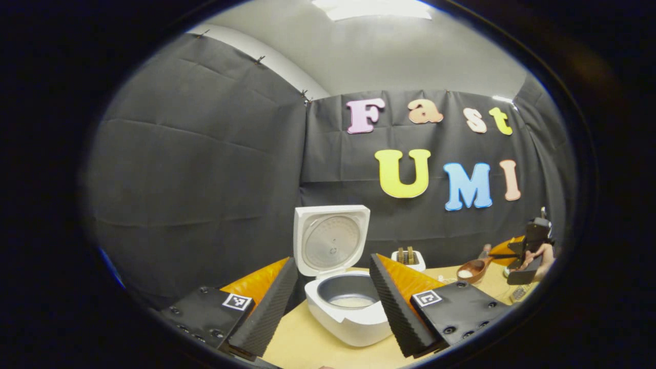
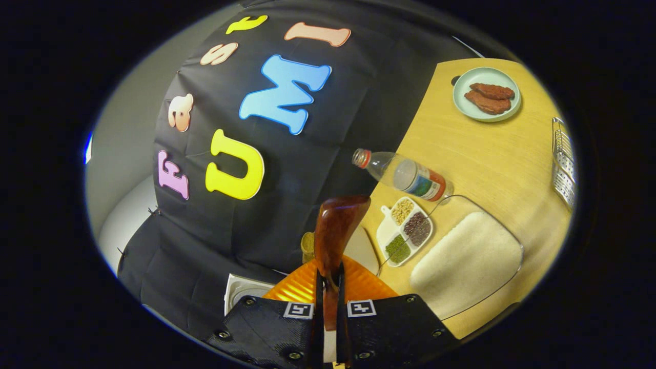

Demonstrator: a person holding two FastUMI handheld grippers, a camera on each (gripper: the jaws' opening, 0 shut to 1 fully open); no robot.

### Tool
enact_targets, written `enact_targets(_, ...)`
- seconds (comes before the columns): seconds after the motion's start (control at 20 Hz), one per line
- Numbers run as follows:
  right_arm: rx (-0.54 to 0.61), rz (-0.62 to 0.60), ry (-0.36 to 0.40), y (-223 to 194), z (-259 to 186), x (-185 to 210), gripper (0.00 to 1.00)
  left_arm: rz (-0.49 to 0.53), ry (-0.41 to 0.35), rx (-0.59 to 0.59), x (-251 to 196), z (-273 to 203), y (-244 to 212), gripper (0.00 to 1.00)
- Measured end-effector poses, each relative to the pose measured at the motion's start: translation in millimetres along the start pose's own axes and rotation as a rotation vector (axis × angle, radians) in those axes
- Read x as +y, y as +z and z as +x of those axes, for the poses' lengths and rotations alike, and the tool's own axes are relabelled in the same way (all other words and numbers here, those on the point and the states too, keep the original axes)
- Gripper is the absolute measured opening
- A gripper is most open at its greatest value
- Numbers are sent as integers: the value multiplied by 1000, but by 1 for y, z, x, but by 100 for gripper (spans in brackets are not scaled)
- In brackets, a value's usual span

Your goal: Close the left gripper, press the button to open the rice cooker; take a wooden spoon from the chopstick holder with the right hand, scoop a spoonful of rice and pour it into the rice cooker, then put the wooden spoon back into the chopstick holder.

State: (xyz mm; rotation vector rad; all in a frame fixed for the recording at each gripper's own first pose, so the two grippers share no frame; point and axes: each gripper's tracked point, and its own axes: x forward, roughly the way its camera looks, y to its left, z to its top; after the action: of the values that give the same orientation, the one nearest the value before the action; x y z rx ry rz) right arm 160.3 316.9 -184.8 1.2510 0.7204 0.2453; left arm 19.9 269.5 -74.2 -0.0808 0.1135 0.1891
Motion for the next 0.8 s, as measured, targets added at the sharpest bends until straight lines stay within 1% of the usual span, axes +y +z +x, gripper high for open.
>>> enact_targets(0.25,76,-21,61,-44,22,47,10,-3,66,1,35,-15,-3,98)
enact_targets(0.3,91,-27,71,-53,28,54,9,-1,80,2,42,-18,-4,100)
enact_targets(0.35,108,-30,77,-64,34,61,10,1,94,3,48,-21,-6,98)
enact_targets(0.45,142,-48,86,-86,45,73,10,9,125,8,63,-30,-10,98)
enact_targets(0.5,158,-72,91,-96,51,79,10,13,141,12,69,-34,-12,100)
enact_targets(0.55,173,-103,95,-108,56,84,10,14,158,13,75,-37,-13,100)
enact_targets(0.6,190,-130,99,-119,62,90,10,11,175,15,81,-39,-15,98)
enact_targets(0.8,251,-226,113,-164,84,102,10,-10,225,42,98,-49,-26,98)
